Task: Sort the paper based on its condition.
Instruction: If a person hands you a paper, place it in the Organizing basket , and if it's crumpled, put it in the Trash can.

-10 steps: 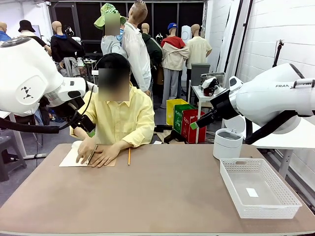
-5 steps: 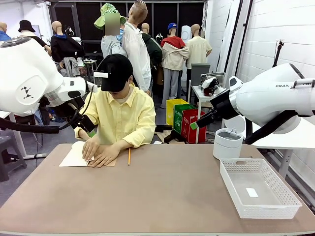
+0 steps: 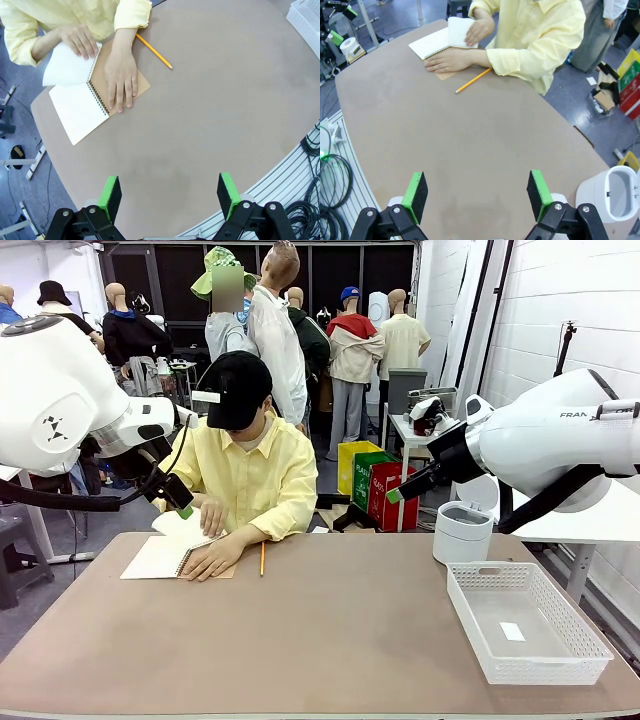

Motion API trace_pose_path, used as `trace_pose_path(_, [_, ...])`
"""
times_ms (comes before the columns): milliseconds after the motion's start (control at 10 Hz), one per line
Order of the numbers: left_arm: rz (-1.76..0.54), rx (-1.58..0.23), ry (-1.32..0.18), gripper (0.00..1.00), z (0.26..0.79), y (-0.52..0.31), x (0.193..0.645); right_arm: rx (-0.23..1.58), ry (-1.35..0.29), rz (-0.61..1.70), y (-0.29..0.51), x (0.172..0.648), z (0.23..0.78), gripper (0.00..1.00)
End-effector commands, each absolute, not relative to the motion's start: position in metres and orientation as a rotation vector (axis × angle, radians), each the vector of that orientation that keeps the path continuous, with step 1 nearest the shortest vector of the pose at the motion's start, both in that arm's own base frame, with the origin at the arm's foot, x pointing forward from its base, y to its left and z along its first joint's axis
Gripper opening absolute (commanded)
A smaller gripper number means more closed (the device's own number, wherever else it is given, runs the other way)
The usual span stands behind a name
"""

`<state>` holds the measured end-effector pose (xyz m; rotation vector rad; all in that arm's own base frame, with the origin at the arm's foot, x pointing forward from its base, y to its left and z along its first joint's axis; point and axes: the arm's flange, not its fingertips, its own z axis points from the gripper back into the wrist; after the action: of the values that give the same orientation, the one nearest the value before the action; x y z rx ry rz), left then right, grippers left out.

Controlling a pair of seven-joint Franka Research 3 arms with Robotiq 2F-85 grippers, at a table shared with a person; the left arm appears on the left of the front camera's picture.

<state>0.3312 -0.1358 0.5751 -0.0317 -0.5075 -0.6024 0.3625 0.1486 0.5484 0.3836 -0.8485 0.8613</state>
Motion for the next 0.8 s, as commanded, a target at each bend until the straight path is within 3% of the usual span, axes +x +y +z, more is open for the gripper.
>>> trace_pose_path(0, [-0.602, -0.033, -0.517, 1.00, 0.5741, -0.1350, 0.3313, 0.387, -0.845, 0.863, 0.1490, 0.3623, 0.5479, 1.00])
trace_pose_path(700, [-0.602, -0.033, -0.517, 1.00, 0.5741, -0.1350, 0.3313, 0.387, -0.845, 0.863, 0.1490, 0.3623, 0.5479, 1.00])
